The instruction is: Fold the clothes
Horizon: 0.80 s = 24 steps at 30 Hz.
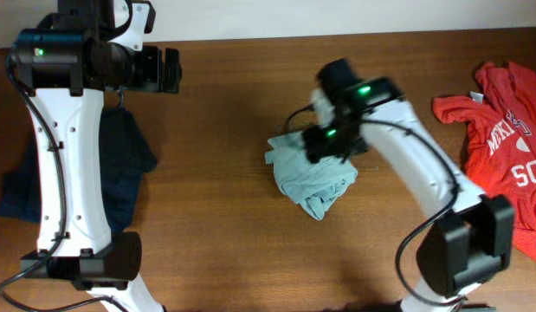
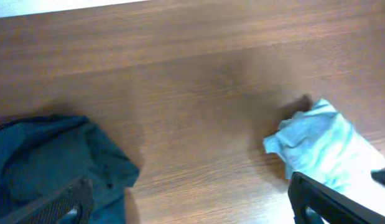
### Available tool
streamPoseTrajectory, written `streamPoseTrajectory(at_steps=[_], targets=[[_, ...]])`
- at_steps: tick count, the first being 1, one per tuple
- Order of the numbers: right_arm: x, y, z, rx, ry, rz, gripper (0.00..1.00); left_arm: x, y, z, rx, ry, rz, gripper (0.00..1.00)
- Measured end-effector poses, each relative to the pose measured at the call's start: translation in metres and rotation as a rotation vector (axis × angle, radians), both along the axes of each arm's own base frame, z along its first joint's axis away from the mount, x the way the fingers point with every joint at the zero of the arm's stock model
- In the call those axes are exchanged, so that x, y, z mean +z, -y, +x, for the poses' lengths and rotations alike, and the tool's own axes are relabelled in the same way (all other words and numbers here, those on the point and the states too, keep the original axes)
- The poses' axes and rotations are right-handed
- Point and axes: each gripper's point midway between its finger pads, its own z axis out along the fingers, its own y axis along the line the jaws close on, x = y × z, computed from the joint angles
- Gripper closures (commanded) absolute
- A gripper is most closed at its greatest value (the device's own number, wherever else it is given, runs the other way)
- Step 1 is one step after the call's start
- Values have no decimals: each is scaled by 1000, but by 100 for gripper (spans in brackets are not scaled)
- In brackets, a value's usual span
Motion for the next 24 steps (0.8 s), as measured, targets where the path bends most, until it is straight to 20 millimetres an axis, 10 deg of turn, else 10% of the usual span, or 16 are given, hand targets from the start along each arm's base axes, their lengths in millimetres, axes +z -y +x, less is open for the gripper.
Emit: streamPoseTrajectory(at_steps=[4, 8, 10, 17, 24], targets=[[1, 41, 16, -126, -7, 43, 45, -1, 21, -2, -60, -13, -60, 11], [1, 40, 18, -93, -16, 116, 81, -26, 61, -8, -161, -104, -108, 71], [0, 32, 16, -65, -27, 162, 83, -48, 81, -9, -205, -170, -121, 86], [-40, 21, -11, -61, -140, 231, 84, -157, 145, -15, -333, -409, -106, 99], [-67, -7, -10, -42, -121, 422, 83, -213, 163, -7, -359, -449, -183, 99]])
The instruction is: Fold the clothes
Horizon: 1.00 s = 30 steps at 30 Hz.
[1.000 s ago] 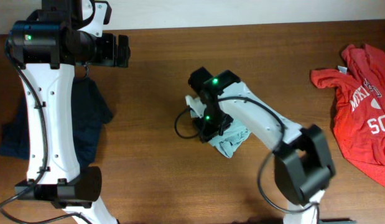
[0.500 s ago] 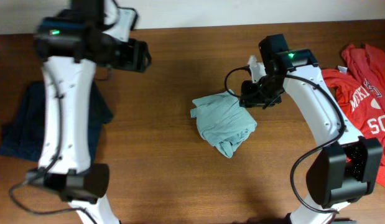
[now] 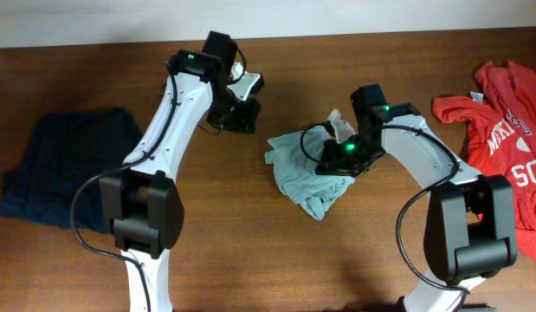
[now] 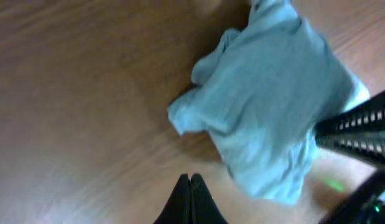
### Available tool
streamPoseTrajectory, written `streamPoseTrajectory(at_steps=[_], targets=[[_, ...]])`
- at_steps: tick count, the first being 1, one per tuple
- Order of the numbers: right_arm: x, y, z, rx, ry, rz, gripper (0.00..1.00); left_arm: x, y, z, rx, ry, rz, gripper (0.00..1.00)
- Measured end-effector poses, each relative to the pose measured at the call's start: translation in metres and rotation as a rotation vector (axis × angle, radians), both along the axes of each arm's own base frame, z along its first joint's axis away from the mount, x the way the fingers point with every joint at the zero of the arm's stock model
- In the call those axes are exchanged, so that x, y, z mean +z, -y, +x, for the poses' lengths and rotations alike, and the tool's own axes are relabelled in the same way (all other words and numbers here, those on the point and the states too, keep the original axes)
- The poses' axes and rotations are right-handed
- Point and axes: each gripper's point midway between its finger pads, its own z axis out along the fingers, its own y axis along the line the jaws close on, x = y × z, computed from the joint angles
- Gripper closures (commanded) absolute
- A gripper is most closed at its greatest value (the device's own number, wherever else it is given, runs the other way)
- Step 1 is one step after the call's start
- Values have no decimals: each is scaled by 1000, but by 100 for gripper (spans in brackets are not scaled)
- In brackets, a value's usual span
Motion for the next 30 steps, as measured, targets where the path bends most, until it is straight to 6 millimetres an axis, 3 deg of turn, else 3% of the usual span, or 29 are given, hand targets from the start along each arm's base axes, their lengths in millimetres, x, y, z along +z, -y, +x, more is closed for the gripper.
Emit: streamPoseTrajectory(at_steps=[3, 6, 10, 15, 17, 18, 21, 24, 27, 30], targets=[[-8, 1, -3, -39, -30, -2, 83, -21, 4, -5, -6, -27, -18, 99], [-29, 21, -11, -105, -77, -138, 84, -46, 5, -16, -15, -62, -14, 99], [-49, 38, -28, -137, -128, -239, 84, -64, 8, -30, -30, -104, -4, 97], [-56, 48, -38, -147, -161, -293, 85, -68, 5, -36, -26, -134, 3, 95], [-56, 48, -40, -142, -166, -298, 81, -67, -6, -40, -4, -172, 13, 89], [-55, 48, -40, -137, -159, -296, 80, -65, -22, -40, 33, -205, 18, 89], [-38, 42, -35, -109, -95, -249, 76, -49, -49, -38, 112, -279, -35, 89], [-3, 37, -24, -102, 37, -202, 71, -34, -60, -31, 104, -263, -135, 89], [36, 33, -18, -103, 166, -157, 69, -25, -48, -24, 28, -186, -198, 89], [51, 29, -18, -110, 200, -126, 69, -13, -22, -17, -61, -82, -238, 89]])
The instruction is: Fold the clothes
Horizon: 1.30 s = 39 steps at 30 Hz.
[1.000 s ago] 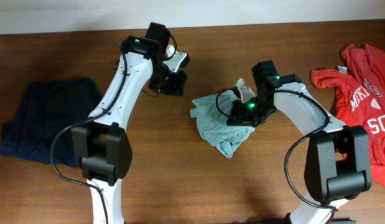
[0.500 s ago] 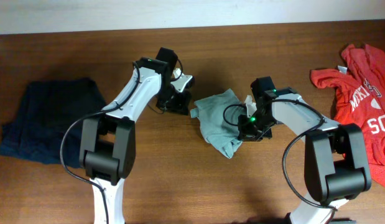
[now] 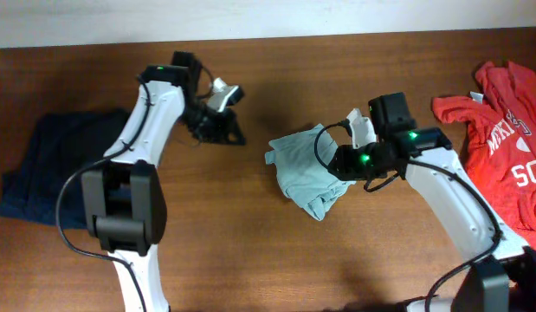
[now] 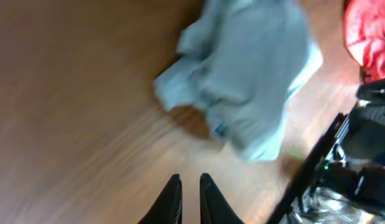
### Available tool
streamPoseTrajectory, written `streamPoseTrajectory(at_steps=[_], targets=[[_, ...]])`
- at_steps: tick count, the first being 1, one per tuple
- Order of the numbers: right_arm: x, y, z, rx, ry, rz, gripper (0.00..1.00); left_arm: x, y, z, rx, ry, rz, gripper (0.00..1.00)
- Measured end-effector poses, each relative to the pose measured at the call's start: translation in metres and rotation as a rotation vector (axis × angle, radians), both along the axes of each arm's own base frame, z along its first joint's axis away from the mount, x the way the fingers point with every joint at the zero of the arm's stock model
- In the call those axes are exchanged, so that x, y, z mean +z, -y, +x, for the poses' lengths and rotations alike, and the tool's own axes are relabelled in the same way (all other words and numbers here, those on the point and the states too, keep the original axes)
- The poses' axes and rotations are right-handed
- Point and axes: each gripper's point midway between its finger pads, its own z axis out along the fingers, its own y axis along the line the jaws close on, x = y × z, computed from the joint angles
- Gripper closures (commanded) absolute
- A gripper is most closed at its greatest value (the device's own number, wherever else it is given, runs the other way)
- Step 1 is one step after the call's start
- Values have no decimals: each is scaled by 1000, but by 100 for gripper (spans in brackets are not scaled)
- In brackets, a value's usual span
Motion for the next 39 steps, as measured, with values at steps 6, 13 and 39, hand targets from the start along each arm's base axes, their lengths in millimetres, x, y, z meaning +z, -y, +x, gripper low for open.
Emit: streamPoseTrajectory(at_steps=[6, 13, 39], targets=[[-25, -4, 10, -66, -78, 27, 70, 2, 52, -7, -149, 133, 23, 89], [-67, -19, 27, -84, -158, 101, 71, -7, 80, -13, -227, 205, 89, 92], [-105, -6, -12, -157, -410, 9, 74, -102, 95, -33, -359, 134, 163, 96]])
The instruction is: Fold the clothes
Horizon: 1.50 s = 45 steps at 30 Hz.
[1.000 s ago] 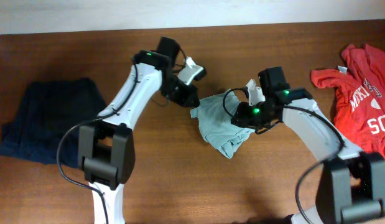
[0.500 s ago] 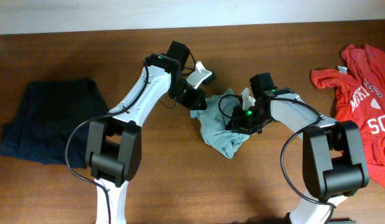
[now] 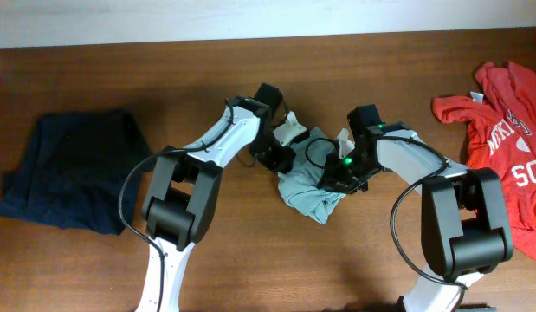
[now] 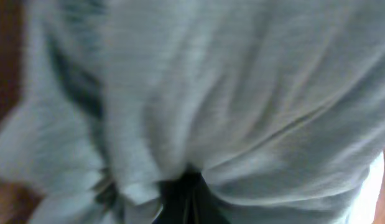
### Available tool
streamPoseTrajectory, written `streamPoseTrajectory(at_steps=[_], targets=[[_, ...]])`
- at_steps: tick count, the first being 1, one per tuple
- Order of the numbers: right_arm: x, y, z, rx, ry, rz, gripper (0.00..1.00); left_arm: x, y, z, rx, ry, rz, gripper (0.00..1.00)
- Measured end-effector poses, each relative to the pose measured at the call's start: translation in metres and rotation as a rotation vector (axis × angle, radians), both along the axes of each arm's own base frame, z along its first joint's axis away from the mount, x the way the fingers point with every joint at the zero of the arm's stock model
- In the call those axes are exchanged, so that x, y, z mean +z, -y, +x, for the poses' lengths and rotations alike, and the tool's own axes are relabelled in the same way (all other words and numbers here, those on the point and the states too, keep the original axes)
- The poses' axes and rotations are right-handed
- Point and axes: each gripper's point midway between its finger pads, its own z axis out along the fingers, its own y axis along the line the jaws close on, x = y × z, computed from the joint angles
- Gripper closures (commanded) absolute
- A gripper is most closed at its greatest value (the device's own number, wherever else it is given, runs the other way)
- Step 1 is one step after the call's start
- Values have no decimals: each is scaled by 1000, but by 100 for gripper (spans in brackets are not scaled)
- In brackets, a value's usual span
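Note:
A crumpled pale teal garment (image 3: 306, 189) lies at the middle of the wooden table (image 3: 250, 260). My left gripper (image 3: 283, 154) is at its upper left edge. In the left wrist view the cloth (image 4: 229, 93) fills the frame, and its folds run together at my left gripper (image 4: 189, 198), which is shut on it. My right gripper (image 3: 335, 172) rests on the garment's right side; the overhead view does not show whether it is open or shut.
A dark navy garment (image 3: 68, 169) lies bunched at the table's left. A red shirt with white print (image 3: 506, 147) is spread at the right edge. Both arms reach in over the middle of the table.
My left gripper was over bare wood left of the teal garment, jaws slightly apart; now it is shut on the garment's upper left edge. My right gripper has shifted slightly left on the cloth.
First my left arm was over the navy garment at the far left, while my right gripper was on the teal garment. Then my left gripper was shut near the teal garment, then farther left and slightly open. Now both grippers are at the teal garment.

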Motion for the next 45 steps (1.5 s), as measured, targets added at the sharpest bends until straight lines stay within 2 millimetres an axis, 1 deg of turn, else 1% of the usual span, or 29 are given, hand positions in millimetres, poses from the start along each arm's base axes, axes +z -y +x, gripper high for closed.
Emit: streamPoseTrajectory(at_steps=[2, 5, 6, 7, 8, 9, 10, 11, 12, 13, 14, 16, 18, 19, 21, 23, 24, 25, 27, 28, 31, 33, 35, 37, 38, 39, 40, 43, 45], targets=[[-2, 6, -5, -1, -24, -32, 74, 0, -3, 3, 22, -4, 3, 92], [-4, 14, -9, -4, -41, -62, 73, 4, -14, 10, 83, -27, 26, 91], [-4, 16, -10, -3, -43, -64, 70, 7, -18, 15, 106, -30, 35, 91], [-4, 18, -9, 6, -39, -52, 69, 12, -23, 18, 127, -39, 41, 91], [-2, 18, -9, 23, -29, -29, 67, 22, -30, 26, 159, -44, 42, 91], [-1, 17, -8, 33, -22, -16, 67, 30, -34, 29, 180, -57, 45, 91], [1, 17, -7, 48, -6, 10, 64, 41, -40, 31, 209, -76, 51, 87], [3, 17, -6, 55, 3, 19, 62, 47, -43, 33, 226, -86, 52, 86], [7, 17, -5, 63, 20, 28, 56, 55, -45, 34, 248, -97, 53, 83], [15, 18, -2, 66, 50, 39, 46, 66, -47, 32, 285, -131, 66, 81], [27, 18, 1, 69, 93, 48, 40, 74, -48, 28, 317, -163, 76, 82], [56, 22, 8, 66, 190, 61, 34, 81, -52, 15, 358, -243, 104, 82], [75, 23, 9, 70, 251, 65, 32, 84, -57, 3, 382, -309, 132, 82], [79, 23, 9, 69, 262, 66, 32, 85, -62, -3, 398, -344, 150, 82], [84, 23, 10, 73, 281, 69, 31, 86, -68, -7, 410, -372, 168, 82], [89, 23, 10, 76, 296, 70, 31, 86, -81, -15, 419, -398, 224, 82], [91, 23, 10, 76, 304, 70, 31, 90, -90, -20, 418, -393, 271, 82], [92, 23, 10, 76, 307, 70, 31, 96, -94, -21, 420, -371, 291, 80], [94, 23, 10, 77, 314, 70, 31, 113, -103, -22, 430, -305, 331, 79], [94, 23, 10, 77, 315, 70, 31, 131, -108, -22, 442, -246, 330, 79], [94, 23, 10, 76, 315, 70, 31, 165, -113, -24, 485, -156, 313, 79], [94, 23, 10, 76, 314, 70, 30, 178, -117, -24, 520, -120, 311, 79], [94, 23, 8, 76, 308, 70, 30, 179, -118, -19, 553, -104, 317, 81], [93, 23, 5, 76, 291, 70, 30, 168, -122, -20, 580, -120, 347, 80], [93, 23, 3, 78, 283, 70, 30, 164, -126, -26, 583, -141, 376, 80], [93, 23, 1, 82, 276, 69, 30, 158, -136, -38, 585, -181, 442, 79], [93, 23, 0, 83, 276, 69, 30, 156, -140, -42, 586, -188, 473, 78], [92, 23, 0, 86, 276, 69, 30, 157, -150, -47, 596, -170, 515, 70], [92, 23, 0, 88, 277, 69, 30, 166, -159, -56, 611, -145, 531, 64]])
